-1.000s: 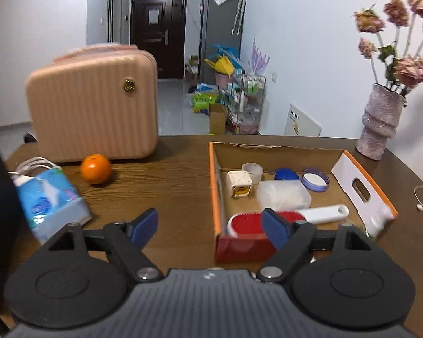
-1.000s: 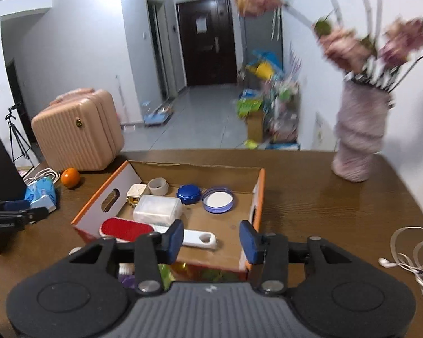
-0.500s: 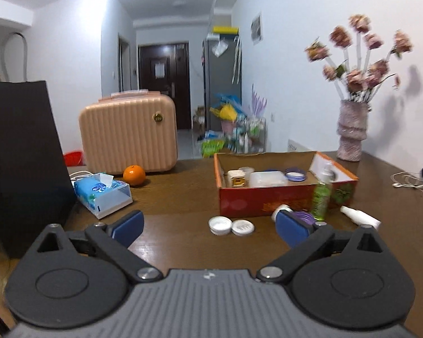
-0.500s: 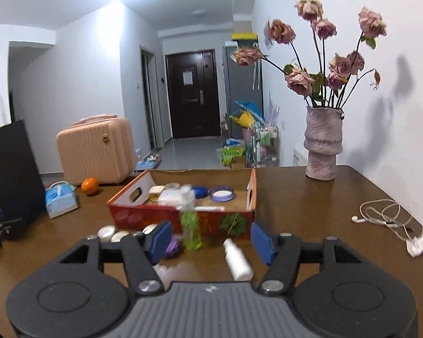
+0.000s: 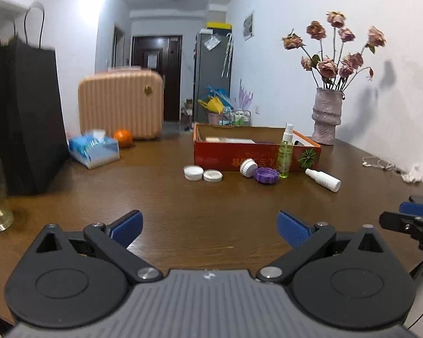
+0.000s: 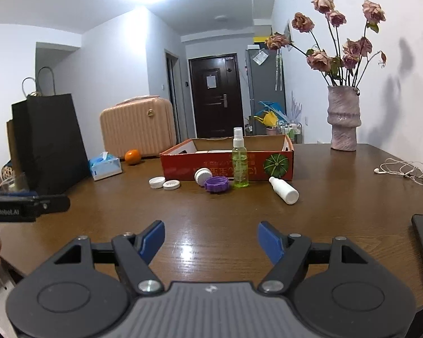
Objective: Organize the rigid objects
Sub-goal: 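Withdraw both tools from the box toward the white caps on the table, then grasp the white screw cap with the left tool while the right tool grasps the white barcode lid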
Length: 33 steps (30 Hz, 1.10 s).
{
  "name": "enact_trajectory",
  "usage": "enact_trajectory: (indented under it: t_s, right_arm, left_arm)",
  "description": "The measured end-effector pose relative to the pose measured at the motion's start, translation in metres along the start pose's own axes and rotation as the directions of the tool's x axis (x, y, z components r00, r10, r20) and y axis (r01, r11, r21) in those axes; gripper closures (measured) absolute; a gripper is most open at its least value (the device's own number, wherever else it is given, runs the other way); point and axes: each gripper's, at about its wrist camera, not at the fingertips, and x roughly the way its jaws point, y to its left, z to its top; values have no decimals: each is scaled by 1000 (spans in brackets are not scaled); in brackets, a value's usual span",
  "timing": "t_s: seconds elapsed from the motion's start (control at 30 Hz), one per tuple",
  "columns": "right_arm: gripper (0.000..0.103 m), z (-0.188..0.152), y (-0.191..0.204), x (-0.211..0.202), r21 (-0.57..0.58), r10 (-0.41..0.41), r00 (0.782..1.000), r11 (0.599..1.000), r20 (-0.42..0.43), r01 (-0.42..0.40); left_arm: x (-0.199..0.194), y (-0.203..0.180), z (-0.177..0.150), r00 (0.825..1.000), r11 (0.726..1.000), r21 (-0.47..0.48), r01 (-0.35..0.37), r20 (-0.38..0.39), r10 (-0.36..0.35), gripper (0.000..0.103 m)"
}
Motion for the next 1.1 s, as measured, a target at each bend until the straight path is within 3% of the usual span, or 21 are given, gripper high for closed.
enact_trajectory:
  t_s: [0.1,0.27,0.4,0.5,0.57,0.7,0.8,0.87,0.9,0.93,1.1]
  right_arm:
    - [31,3,0,15,-9,4,1000,1000,-30,-4]
    - [32,12,-1,45,-19,19,998,1000,-64,-20]
    - [32,31,-1,78,-28,32,997,999,-75,-35]
    - [36,46,3,105,-46,47,996,998,-77,-51]
    - [38,54,6,126,-59,59,994,996,-90,-64]
    - [39,68,17,171,-108,72,989,990,-126,-86]
    - [39,72,26,207,-131,85,980,985,-181,-109]
    - [42,73,33,231,-144,97,970,981,-222,-131]
    - [43,74,36,245,-146,107,964,979,-242,-145]
    - [44,74,38,254,-145,116,960,977,-256,-157]
    - [45,84,60,309,-139,149,939,970,-309,-199]
  left_arm:
    - [14,1,-5,999,999,-44,20,-50,-22,0]
    - [45,3,-8,993,999,-39,10,-116,-15,0]
    - [78,6,6,993,1000,-19,10,-121,-12,1]
    - [116,10,25,993,998,39,46,-112,-41,11]
    - [153,15,38,986,992,75,98,-144,-87,25]
    - [232,24,58,969,989,111,101,-238,-72,32]
    - [279,35,66,962,991,99,86,-266,-57,33]
    - [296,42,68,961,993,75,94,-267,-71,48]
    - [306,47,69,955,993,52,106,-282,-88,51]
    - [312,50,69,951,994,34,108,-293,-94,61]
    - [315,68,71,943,987,0,159,-298,-152,62]
